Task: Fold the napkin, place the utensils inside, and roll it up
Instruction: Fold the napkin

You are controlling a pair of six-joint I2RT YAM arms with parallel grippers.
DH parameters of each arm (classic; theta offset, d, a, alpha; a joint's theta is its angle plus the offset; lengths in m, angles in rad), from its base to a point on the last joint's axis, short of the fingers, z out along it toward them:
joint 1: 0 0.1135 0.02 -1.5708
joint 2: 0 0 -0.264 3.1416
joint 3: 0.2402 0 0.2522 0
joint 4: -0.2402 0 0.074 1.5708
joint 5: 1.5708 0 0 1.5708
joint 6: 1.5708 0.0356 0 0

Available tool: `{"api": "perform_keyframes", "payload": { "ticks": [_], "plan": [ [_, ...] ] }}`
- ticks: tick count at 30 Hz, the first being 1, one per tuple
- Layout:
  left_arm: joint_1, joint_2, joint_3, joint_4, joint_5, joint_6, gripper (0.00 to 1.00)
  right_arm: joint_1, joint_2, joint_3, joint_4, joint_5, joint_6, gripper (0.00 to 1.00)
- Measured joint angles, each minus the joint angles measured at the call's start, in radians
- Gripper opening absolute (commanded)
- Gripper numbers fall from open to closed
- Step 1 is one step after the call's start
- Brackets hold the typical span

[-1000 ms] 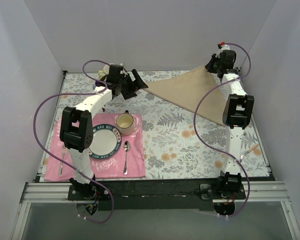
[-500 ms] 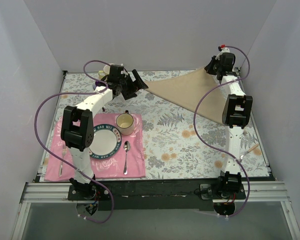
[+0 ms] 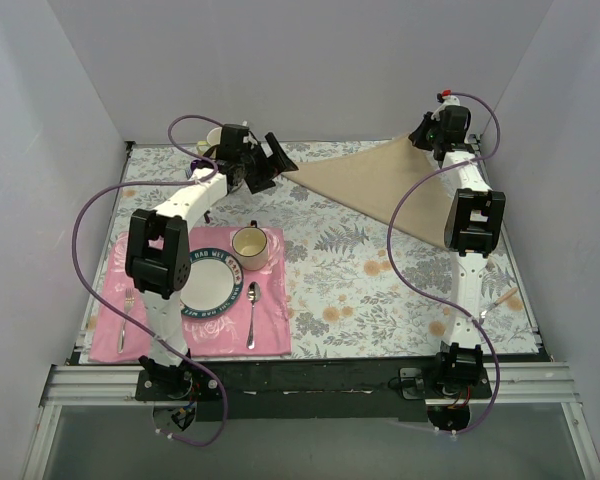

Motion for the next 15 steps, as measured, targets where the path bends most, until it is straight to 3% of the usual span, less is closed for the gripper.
{"api": "perform_keyframes", "payload": {
  "ticks": [2, 4, 5, 6, 7, 9, 10, 15],
  "plan": [
    [0.0, 0.014, 0.023, 0.005, -0.003, 0.0, 0.87, 0.0, 0.0, 0.0, 0.0, 0.004, 0.0, 0.38],
    [0.0, 0.026, 0.037, 0.016, -0.007, -0.003, 0.82, 0.0, 0.002, 0.009, -0.012, 0.01, 0.005, 0.52],
    [0.0, 0.035, 0.04, 0.024, -0.009, -0.005, 0.79, 0.0, 0.006, 0.025, -0.031, 0.013, 0.001, 0.64],
    [0.0, 0.045, 0.045, 0.036, -0.011, -0.009, 0.75, -0.001, 0.011, 0.043, -0.049, 0.021, -0.003, 0.64],
    [0.0, 0.056, 0.048, 0.051, -0.013, -0.014, 0.63, -0.001, 0.012, 0.056, -0.069, 0.037, -0.006, 0.65],
    [-0.001, 0.087, 0.062, 0.089, -0.014, -0.024, 0.56, -0.002, -0.001, 0.06, -0.114, 0.065, -0.023, 0.66],
    [-0.001, 0.106, 0.07, 0.112, -0.018, -0.028, 0.46, -0.003, -0.021, 0.039, -0.137, 0.086, -0.024, 0.66],
    [-0.004, 0.247, 0.153, 0.221, -0.027, -0.047, 0.25, 0.0, -0.256, -0.262, -0.272, 0.138, 0.014, 0.61]
  ]
}}
